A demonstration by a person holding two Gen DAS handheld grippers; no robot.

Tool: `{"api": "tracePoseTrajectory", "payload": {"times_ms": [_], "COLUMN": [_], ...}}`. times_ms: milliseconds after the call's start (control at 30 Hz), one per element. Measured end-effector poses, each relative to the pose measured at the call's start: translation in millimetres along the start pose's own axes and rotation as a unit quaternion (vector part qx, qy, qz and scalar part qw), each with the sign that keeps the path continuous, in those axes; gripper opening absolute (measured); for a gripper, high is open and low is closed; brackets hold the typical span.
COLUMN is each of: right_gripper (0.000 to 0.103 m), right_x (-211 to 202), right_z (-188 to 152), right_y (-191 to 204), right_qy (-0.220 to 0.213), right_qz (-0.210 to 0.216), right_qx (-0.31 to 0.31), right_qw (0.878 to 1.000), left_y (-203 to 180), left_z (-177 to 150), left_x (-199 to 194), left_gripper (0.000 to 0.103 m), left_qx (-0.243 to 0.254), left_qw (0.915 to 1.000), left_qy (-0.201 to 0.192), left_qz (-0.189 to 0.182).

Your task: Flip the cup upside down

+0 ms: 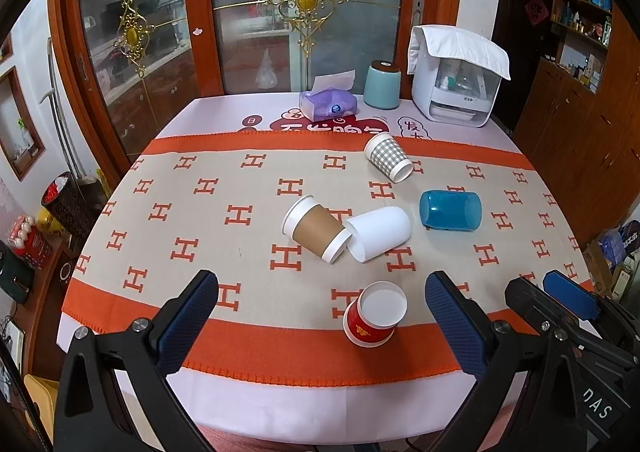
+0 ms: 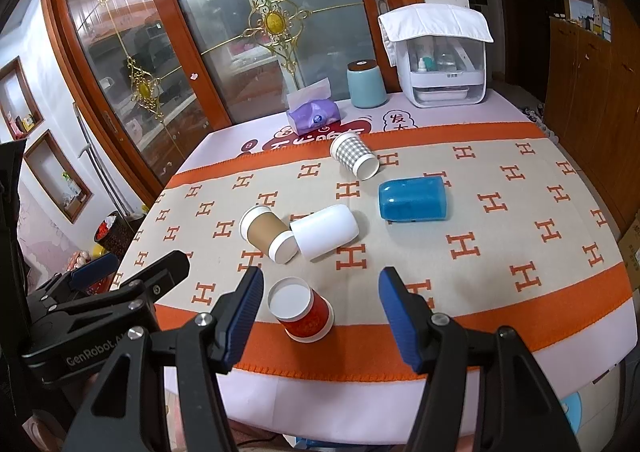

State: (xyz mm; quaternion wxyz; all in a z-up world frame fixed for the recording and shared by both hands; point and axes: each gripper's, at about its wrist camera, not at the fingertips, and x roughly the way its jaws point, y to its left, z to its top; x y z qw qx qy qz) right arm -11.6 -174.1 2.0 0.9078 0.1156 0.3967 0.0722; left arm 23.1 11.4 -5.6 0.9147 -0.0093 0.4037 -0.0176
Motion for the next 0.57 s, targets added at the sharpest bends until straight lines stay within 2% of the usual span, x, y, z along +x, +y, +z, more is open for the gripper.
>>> {"api": "tracePoseTrajectory", "payload": {"times_ms": [567], "right_gripper": [0.060], "right_x": [5.1], "right_z": [-4.7], "right_y": [2.6], "right_qy": [0.000], "right_qz": [0.002], "right_qx": [-0.002], "right_qw": [1.000], "left_y": [2.3], "left_z": [-0.8], "left_x": [3.6], "left_gripper": [0.102], "left_qx": [-0.003], "left_qw": [1.0000], "left_qy": [0.003], "left_qz": [-0.001]}}
